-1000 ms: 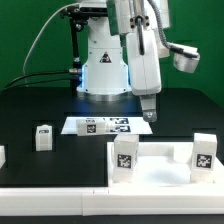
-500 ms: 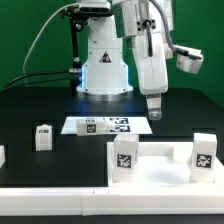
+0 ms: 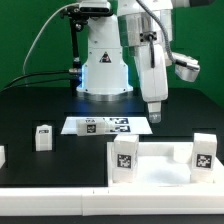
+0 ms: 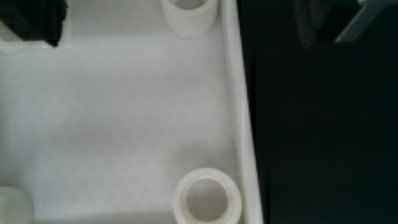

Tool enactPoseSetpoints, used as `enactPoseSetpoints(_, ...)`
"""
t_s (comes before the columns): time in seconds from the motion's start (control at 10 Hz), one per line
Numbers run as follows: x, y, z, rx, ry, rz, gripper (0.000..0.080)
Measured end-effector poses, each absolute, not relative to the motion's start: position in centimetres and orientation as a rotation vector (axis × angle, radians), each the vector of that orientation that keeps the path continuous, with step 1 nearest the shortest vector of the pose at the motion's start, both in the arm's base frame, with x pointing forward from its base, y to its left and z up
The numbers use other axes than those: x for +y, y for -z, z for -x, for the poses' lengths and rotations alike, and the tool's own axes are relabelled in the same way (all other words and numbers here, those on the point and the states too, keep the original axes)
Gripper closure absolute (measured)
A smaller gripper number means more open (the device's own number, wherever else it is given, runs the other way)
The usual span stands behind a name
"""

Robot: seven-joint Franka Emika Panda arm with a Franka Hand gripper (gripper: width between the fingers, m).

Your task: Assemble square table

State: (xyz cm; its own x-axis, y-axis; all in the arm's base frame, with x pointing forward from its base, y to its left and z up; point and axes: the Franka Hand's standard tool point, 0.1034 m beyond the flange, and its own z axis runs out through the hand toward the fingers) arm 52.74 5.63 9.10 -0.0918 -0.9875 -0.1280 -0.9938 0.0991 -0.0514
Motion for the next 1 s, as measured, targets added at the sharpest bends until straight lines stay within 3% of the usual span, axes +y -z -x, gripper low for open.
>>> enactPoseSetpoints(0.1, 5.6, -8.8, -52.6, 2.229, -0.073, 2.032, 0.0151)
enactPoseSetpoints(0.6, 6.5, -1.7, -51.3, 2.294, -0.057, 2.113, 0.0151)
enactPoseSetpoints(0.8, 6.9, -1.4, -51.2, 2.28, -0.057, 2.136, 0.0151)
enactPoseSetpoints(1.0, 6.9, -1.3, -51.1, 2.282, -0.058, 2.138, 0.0416)
